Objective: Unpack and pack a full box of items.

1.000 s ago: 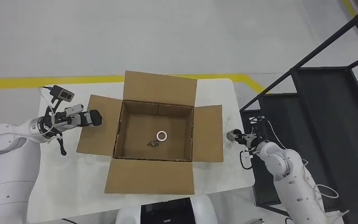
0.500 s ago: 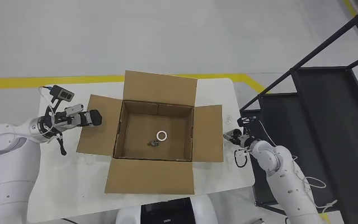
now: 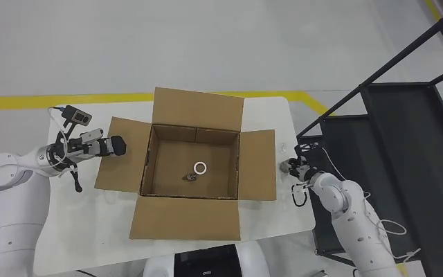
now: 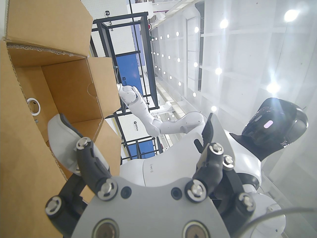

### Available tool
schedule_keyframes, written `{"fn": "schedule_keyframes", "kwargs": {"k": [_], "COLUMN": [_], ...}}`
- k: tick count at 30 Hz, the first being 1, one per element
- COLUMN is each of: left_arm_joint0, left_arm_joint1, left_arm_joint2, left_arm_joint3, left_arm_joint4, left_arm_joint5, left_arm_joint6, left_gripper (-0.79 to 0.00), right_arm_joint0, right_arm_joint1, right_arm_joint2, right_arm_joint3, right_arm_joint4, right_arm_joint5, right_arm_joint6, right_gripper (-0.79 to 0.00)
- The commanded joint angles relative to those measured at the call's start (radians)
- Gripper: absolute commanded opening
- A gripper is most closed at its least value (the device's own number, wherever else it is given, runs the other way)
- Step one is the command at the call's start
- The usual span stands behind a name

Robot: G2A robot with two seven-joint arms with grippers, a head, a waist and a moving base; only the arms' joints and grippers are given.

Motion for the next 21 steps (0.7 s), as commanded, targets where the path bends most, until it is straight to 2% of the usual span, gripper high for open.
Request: {"fn": "schedule_keyframes", "kwargs": {"k": [1,8,13,17,21], "left_arm_joint0": [0.0,0.0,0.0,0.0,0.0], "left_arm_joint1": [0.0,0.0,0.0,0.0,0.0], "left_arm_joint2": [0.0,0.0,0.0,0.0,0.0], "left_arm_joint3": [0.0,0.0,0.0,0.0,0.0], "left_arm_joint4": [0.0,0.0,0.0,0.0,0.0], "left_arm_joint5": [0.0,0.0,0.0,0.0,0.0], "left_arm_joint6": [0.0,0.0,0.0,0.0,0.0], "left_gripper": [0.0,0.0,0.0,0.0,0.0], "right_arm_joint0": [-0.019,-0.161,-0.249,-0.28,-0.257], "right_arm_joint1": [0.003,0.017,0.016,0.015,0.018], "right_arm_joint2": [0.026,0.221,0.316,0.326,0.251], "right_arm_joint3": [-0.041,-0.321,-0.501,-0.613,-0.697], "right_arm_joint4": [0.011,0.085,0.167,0.211,0.176], "right_arm_joint5": [-0.011,-0.036,-0.07,-0.131,-0.182], "right_arm_joint6": [-0.001,-0.031,-0.091,-0.122,-0.088], "right_gripper": [-0.785,-0.785,-0.785,-0.785,-0.785]}}
